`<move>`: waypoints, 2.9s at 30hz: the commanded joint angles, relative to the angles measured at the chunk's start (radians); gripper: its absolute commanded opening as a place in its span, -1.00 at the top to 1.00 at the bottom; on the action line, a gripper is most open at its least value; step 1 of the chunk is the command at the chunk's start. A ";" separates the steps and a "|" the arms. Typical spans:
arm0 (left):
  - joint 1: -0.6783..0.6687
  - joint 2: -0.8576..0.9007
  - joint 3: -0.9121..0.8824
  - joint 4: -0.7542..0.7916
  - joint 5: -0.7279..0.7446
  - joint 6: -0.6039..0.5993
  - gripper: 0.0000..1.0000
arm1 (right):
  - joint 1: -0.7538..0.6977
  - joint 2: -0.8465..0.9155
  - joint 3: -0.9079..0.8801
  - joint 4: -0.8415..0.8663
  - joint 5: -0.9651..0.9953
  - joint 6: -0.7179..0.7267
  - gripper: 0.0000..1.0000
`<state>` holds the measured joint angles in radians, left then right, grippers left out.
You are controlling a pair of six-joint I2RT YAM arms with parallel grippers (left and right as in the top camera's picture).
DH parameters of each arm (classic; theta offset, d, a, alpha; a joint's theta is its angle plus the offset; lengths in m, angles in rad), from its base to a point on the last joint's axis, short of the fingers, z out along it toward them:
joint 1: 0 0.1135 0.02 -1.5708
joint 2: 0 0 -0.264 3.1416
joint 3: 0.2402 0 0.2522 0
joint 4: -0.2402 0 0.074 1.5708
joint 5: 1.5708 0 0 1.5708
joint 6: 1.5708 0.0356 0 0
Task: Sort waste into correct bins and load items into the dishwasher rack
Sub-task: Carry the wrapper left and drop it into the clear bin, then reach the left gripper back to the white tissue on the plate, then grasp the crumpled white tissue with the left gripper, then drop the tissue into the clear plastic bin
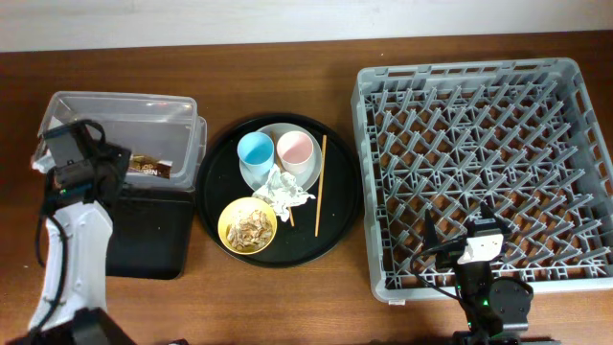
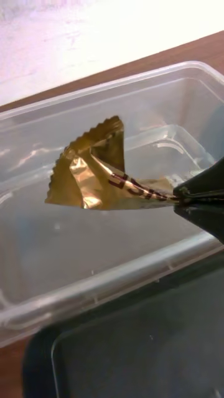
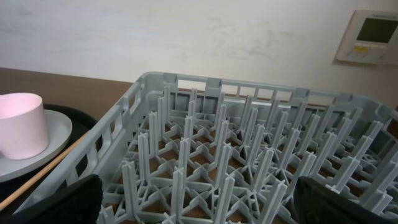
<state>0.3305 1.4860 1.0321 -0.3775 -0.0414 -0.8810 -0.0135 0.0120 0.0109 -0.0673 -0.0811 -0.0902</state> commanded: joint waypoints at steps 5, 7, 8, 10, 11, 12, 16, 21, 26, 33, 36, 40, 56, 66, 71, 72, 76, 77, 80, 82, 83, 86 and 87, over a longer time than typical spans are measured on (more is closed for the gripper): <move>0.005 0.041 0.025 0.134 0.044 0.212 0.65 | -0.006 -0.005 -0.005 -0.004 -0.016 -0.007 -0.97; 0.004 0.040 0.093 0.080 0.105 0.254 0.56 | -0.006 -0.005 -0.005 -0.004 -0.016 -0.007 -0.97; 0.004 0.040 0.142 0.020 0.161 0.254 0.56 | -0.006 -0.005 -0.005 -0.004 -0.016 -0.007 -0.97; 0.003 0.040 0.224 -0.075 0.328 0.254 0.53 | -0.006 -0.005 -0.005 -0.004 -0.016 -0.007 -0.97; 0.003 0.040 0.245 -0.096 0.396 0.254 0.51 | -0.006 -0.005 -0.005 -0.004 -0.016 -0.007 -0.97; 0.003 0.040 0.266 -0.122 0.477 0.254 0.47 | -0.006 -0.005 -0.005 -0.004 -0.016 -0.007 -0.97; -0.047 0.003 0.283 -0.245 0.557 0.298 0.42 | -0.006 -0.005 -0.005 -0.004 -0.016 -0.007 -0.96; -0.227 -0.146 0.283 -0.351 0.549 0.358 0.41 | -0.006 -0.005 -0.005 -0.004 -0.016 -0.007 -0.97; -0.421 -0.261 0.283 -0.362 0.410 0.360 0.39 | -0.006 -0.005 -0.005 -0.004 -0.016 -0.007 -0.97; -0.526 -0.268 0.283 -0.381 0.305 0.406 0.29 | -0.006 -0.005 -0.005 -0.004 -0.016 -0.007 -0.97; -0.528 -0.268 0.283 -0.436 0.303 0.417 0.26 | -0.006 -0.005 -0.005 -0.004 -0.016 -0.007 -0.97; -0.636 -0.254 0.283 -0.590 0.208 0.431 0.17 | -0.006 -0.005 -0.005 -0.004 -0.016 -0.007 -0.97; -0.932 0.268 0.244 -0.470 -0.165 0.431 -0.34 | -0.006 -0.005 -0.005 -0.004 -0.016 -0.007 -0.97; -0.932 0.389 0.244 -0.393 -0.166 0.431 0.31 | -0.006 -0.005 -0.005 -0.004 -0.016 -0.007 -0.97; -0.932 0.370 0.268 -0.402 -0.166 0.435 1.00 | -0.006 -0.005 -0.005 -0.004 -0.016 -0.007 -0.97; -0.932 0.346 0.282 -0.409 -0.167 0.435 1.00 | -0.006 -0.005 -0.005 -0.004 -0.016 -0.007 -0.97; -0.911 0.208 0.381 -0.518 -0.235 0.435 1.00 | -0.006 -0.005 -0.005 -0.004 -0.016 -0.007 -0.97; -0.895 0.169 0.406 -0.551 -0.261 0.435 1.00 | -0.006 -0.005 -0.005 -0.004 -0.016 -0.007 -0.97; -0.820 0.067 0.438 -0.601 -0.322 0.435 1.00 | -0.006 -0.005 -0.005 -0.004 -0.016 -0.007 -0.97; -0.714 -0.003 0.438 -0.601 -0.330 0.435 1.00 | -0.006 -0.005 -0.005 -0.004 -0.016 -0.007 -0.97; -0.646 -0.029 0.438 -0.592 -0.330 0.434 1.00 | -0.006 -0.005 -0.005 -0.004 -0.016 -0.007 -0.97; -0.471 -0.032 0.437 -0.549 -0.330 0.434 1.00 | -0.006 -0.005 -0.005 -0.004 -0.016 -0.007 -0.97; -0.426 -0.024 0.437 -0.534 -0.330 0.433 1.00 | -0.006 -0.005 -0.005 -0.004 -0.016 -0.007 -0.97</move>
<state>-0.1940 1.4616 1.4605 -0.9348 -0.3542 -0.4522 -0.0135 0.0120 0.0109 -0.0669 -0.0811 -0.0902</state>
